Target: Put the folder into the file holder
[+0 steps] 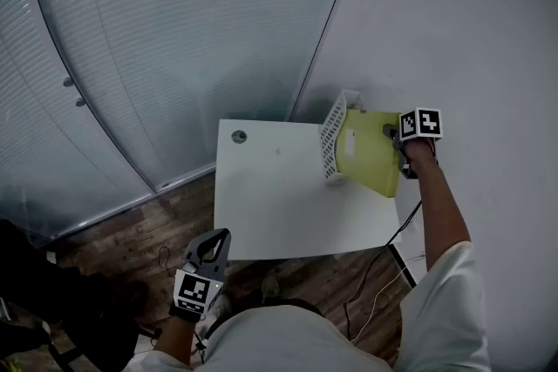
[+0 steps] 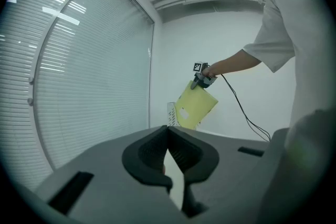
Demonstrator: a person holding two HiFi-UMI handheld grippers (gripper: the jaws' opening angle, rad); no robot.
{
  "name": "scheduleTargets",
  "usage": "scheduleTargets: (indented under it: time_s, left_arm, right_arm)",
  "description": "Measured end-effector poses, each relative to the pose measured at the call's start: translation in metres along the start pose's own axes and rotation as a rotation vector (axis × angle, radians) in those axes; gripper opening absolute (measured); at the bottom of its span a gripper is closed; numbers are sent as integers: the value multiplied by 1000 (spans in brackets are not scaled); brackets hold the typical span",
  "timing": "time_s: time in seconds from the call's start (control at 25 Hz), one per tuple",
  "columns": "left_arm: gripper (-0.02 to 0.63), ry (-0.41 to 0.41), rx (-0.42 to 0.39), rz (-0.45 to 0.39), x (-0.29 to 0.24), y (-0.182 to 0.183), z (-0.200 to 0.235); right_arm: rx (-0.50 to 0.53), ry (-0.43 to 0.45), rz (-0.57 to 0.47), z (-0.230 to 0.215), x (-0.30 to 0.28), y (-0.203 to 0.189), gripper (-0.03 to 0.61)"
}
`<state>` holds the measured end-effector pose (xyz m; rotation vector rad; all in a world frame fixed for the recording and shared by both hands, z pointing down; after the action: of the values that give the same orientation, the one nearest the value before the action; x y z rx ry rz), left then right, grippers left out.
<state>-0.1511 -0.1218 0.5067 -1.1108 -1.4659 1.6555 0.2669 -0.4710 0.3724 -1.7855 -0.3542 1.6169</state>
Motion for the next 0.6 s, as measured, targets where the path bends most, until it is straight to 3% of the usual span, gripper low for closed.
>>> scheduleTargets:
  time_s: [0.6]
  left_arm:
    - [9, 97, 52, 44, -17, -17, 28]
  right_arm:
    - [135, 29, 357, -1, -77, 73, 172]
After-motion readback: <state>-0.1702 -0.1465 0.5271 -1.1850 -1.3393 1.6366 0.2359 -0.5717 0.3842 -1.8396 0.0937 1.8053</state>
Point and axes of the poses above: the fingertips, and each gripper's own axes: x backward along the fingers, z to its left, y out of its top, the point moved 7 cm from there along x, backward along the fingers, and after that the axes turned 1 degree about x, right-handed, at the moved point
